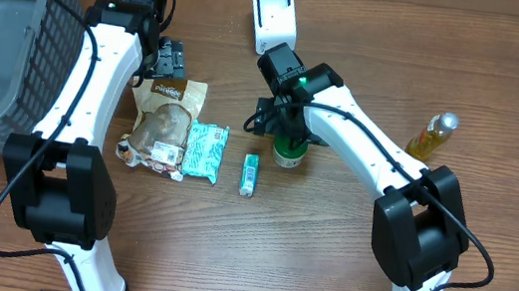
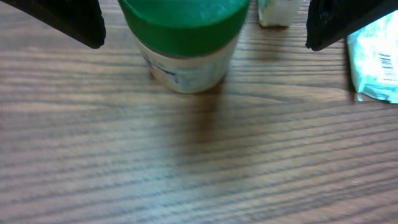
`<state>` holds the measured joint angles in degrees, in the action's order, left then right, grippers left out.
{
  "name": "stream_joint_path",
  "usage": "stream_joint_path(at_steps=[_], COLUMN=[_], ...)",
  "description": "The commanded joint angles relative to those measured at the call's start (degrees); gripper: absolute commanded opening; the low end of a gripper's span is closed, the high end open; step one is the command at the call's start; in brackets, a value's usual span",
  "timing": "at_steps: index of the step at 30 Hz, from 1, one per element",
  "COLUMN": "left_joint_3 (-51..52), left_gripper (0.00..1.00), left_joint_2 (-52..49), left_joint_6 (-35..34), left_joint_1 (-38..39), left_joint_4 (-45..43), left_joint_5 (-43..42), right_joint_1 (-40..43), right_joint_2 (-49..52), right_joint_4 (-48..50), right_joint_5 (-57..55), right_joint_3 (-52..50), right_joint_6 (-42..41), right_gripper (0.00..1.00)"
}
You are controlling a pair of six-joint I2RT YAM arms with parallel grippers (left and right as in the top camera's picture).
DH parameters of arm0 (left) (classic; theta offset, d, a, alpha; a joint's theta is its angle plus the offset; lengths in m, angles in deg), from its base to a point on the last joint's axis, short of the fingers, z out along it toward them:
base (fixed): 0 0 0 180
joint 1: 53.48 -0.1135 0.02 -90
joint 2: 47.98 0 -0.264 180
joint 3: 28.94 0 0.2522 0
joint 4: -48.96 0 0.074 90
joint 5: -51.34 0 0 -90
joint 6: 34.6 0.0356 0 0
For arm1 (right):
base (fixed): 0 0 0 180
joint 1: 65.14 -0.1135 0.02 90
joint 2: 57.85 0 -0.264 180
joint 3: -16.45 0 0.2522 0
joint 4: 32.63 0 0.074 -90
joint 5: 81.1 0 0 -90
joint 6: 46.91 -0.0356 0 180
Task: Scan the item barcode
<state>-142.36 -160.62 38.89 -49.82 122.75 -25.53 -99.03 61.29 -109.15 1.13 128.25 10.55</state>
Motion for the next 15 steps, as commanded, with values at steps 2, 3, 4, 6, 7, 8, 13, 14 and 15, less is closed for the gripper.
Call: stream_joint_path(at_steps=[2, 3, 4, 6, 7, 8, 13, 14, 15], left_joint_3=[-0.68, -0.68, -0.68, -0.68, -0.68, -0.68, -0.68, -0.68, -0.68], left_gripper=[1.0, 1.0, 1.0, 1.0, 0.99, 1.0, 1.0, 0.99, 0.99], left_joint_2=[0.24, 0.24, 0.24, 0.24, 0.24, 0.24, 0.24, 0.24, 0.24], left_joint_6=[0.02, 0.02, 0.02, 0.02, 0.02, 0.02, 0.02, 0.02, 0.02], left_joint_1=[0.22, 0.22, 0.22, 0.22, 0.22, 0.22, 0.22, 0.22, 0.22], left_joint_4=[-0.09, -0.09, -0.09, -0.09, -0.09, -0.09, -0.09, -0.11, -0.09], left_joint_5=[0.79, 0.79, 0.79, 0.79, 0.79, 0.79, 0.79, 0.79, 0.79], right_joint_1=[-0.11, -0.11, -0.11, -0.11, -0.11, -0.11, -0.11, -0.11, -0.11], right_joint_2=[-0.44, -0.44, -0.44, -0.44, -0.39, -0.35, 0.66, 0.94, 1.11], right_joint_4=[-2.16, -2.32, -2.36, -2.34, -2.32, -2.34, -2.69, -2.71, -2.71], right_joint_5=[-1.03, -1.01, -0.96, -0.92, -0.7, -0.44, 0.35, 0.35, 0.35], right_joint_3=[0.59, 0.59, 0.59, 0.55, 0.55, 0.55, 0.55, 0.52, 0.55], right_joint_6=[-3.3, -3.32, -3.32, -3.76, -3.74, -3.74, -3.74, -3.74, -3.74], right_gripper=[1.0, 1.0, 1.0, 1.0, 1.0, 1.0, 1.0, 1.0, 1.0])
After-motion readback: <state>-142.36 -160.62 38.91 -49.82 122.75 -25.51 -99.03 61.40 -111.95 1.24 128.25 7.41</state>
